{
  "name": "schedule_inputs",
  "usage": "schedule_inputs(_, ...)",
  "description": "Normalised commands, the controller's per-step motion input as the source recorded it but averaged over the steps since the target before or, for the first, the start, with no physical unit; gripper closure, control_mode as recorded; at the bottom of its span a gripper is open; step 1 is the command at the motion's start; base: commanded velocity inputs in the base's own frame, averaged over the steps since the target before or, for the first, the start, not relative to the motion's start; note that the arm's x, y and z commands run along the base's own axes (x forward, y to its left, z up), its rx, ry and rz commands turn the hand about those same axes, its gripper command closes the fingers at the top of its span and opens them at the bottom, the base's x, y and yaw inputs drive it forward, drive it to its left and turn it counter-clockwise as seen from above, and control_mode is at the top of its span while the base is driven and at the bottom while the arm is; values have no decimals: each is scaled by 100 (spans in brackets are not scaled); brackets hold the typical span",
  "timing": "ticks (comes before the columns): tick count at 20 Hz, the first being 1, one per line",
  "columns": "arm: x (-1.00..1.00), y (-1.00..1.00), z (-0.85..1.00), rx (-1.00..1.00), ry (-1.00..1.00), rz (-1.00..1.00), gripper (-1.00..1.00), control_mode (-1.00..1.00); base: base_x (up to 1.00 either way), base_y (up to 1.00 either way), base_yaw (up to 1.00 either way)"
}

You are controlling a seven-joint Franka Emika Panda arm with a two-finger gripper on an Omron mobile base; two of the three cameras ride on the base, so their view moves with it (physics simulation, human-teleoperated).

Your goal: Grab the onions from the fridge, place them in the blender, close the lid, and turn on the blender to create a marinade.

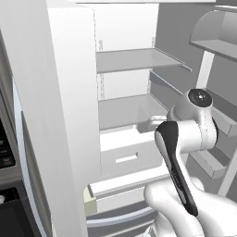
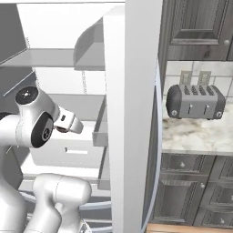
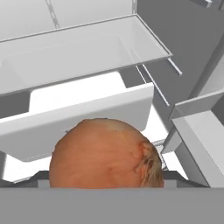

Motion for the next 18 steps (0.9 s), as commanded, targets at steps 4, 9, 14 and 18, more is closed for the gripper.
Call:
schedule_inputs(4,0,0,0,0,0,0,100,100,-28,0,1)
schedule_inputs(9,0,0,0,0,0,0,100,100,-82,21,8)
schedule_inputs(14,0,0,0,0,0,0,100,100,-77,19,1)
schedule_inputs(18,0,0,0,0,0,0,100,100,-65,9,-26)
